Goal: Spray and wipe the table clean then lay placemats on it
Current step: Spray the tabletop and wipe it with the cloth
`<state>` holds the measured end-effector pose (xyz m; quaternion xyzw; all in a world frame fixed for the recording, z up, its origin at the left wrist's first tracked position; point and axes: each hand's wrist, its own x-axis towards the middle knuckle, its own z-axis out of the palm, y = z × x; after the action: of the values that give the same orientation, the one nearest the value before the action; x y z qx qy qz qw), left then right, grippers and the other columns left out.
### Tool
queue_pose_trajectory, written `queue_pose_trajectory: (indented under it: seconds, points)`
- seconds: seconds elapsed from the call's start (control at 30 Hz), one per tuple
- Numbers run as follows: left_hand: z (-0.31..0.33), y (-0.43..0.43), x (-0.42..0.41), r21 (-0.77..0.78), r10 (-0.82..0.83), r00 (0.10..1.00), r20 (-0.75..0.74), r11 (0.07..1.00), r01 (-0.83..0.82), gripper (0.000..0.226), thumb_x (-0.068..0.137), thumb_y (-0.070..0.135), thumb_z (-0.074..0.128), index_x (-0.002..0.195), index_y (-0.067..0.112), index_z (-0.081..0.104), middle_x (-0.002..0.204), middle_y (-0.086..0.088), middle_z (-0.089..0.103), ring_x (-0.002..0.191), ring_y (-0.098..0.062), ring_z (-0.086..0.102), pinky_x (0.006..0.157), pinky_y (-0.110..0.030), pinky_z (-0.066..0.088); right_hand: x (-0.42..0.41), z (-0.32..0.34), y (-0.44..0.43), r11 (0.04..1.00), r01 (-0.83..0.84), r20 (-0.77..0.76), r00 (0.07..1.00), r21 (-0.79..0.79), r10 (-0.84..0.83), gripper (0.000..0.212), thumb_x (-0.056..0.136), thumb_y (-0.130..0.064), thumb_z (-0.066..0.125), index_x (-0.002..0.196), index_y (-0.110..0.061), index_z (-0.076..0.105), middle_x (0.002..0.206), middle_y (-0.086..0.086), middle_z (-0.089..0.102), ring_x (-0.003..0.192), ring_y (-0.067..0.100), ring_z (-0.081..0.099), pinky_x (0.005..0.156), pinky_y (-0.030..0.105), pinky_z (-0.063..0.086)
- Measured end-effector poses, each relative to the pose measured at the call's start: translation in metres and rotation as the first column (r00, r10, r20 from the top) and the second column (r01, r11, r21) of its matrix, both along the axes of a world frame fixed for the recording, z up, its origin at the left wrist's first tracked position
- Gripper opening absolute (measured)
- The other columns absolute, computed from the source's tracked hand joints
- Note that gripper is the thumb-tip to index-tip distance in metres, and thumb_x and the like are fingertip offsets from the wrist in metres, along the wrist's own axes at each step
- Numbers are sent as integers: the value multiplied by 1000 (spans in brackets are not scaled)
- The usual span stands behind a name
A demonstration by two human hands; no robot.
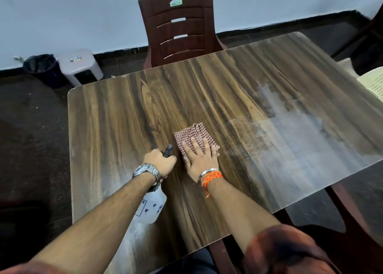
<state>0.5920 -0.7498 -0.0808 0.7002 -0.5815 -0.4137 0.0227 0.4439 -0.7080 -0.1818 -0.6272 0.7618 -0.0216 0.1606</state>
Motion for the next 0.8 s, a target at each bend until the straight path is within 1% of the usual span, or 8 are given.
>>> queue_pose_trajectory:
  seconds: [0.17, 0.27, 0.4, 0.47, 0.53, 0.63, 0.73, 0.8]
  points:
    - [-4, -8, -12, -3, -5, 1000, -9, 1000, 5, 28, 83, 35, 59, 97, 11, 64, 78, -11, 72, 59, -25, 72, 55, -30, 57, -62, 4, -38, 995, 94, -41, 995, -26, -95, 56, 95, -54, 25, 149, -48, 10, 160, -12, 9, 147, 32, 2, 116, 56, -1]
    - [-1, -5, -14, 4, 23, 1000, 1, 1000, -23, 27, 84, 34, 59, 97, 11, 63, 79, -11, 72, 56, -23, 71, 49, -25, 50, -115, -1, -46, 977, 212, -30, 977, 10, -211, 57, 96, -52, 26, 150, -46, 8, 161, -11, 5, 147, 33, 0, 116, 55, -3]
    - [3, 6, -12, -18, 63, 998, -29, 998, -64, 22, 86, 32, 59, 93, 12, 63, 75, -7, 69, 53, -22, 70, 43, -20, 44, -186, -1, -23, 893, 448, -27, 894, 40, -447, 57, 96, -54, 25, 150, -44, 10, 161, -8, 5, 147, 34, 0, 116, 54, -4]
    - [6, 18, -9, -29, 63, 997, -36, 998, -64, 18, 87, 29, 59, 90, 12, 61, 73, -7, 66, 49, -21, 67, 39, -18, 41, -190, 0, -6, 840, 539, -10, 842, 64, -539, 58, 95, -53, 25, 150, -43, 11, 162, -8, 3, 147, 35, -3, 116, 55, -5]
    - [7, 28, -7, -38, 51, 998, -39, 998, -53, 17, 88, 28, 59, 88, 11, 60, 70, -6, 65, 47, -20, 65, 37, -18, 39, -167, 0, 6, 814, 579, 9, 815, 43, -580, 58, 96, -50, 28, 151, -40, 13, 162, -7, 4, 146, 37, -2, 115, 56, -4]
    - [9, 45, -5, -23, 49, 998, -43, 998, -50, 18, 87, 28, 58, 89, 10, 61, 67, -6, 66, 50, -23, 67, 45, -21, 44, -107, 0, 33, 886, 463, 1, 886, 12, -463, 58, 95, -50, 26, 151, -38, 18, 161, -4, 11, 146, 37, 5, 116, 56, 1]
    - [11, 66, -3, -24, 45, 998, -45, 999, -46, 24, 83, 29, 57, 92, 8, 64, 65, -9, 68, 50, -26, 68, 52, -24, 50, -52, 0, 79, 980, 200, -11, 980, 21, -200, 63, 88, -54, 17, 149, -40, 24, 159, -6, 20, 146, 34, 12, 114, 53, 5]
    - [15, 84, 1, -31, 30, 998, -52, 999, -32, 25, 85, 29, 57, 95, 8, 65, 66, -10, 69, 51, -24, 67, 50, -23, 48, -49, 0, 114, 998, 62, -31, 998, 27, -61, 64, 88, -58, 11, 149, -42, 22, 158, -9, 20, 147, 30, 12, 116, 49, 5]
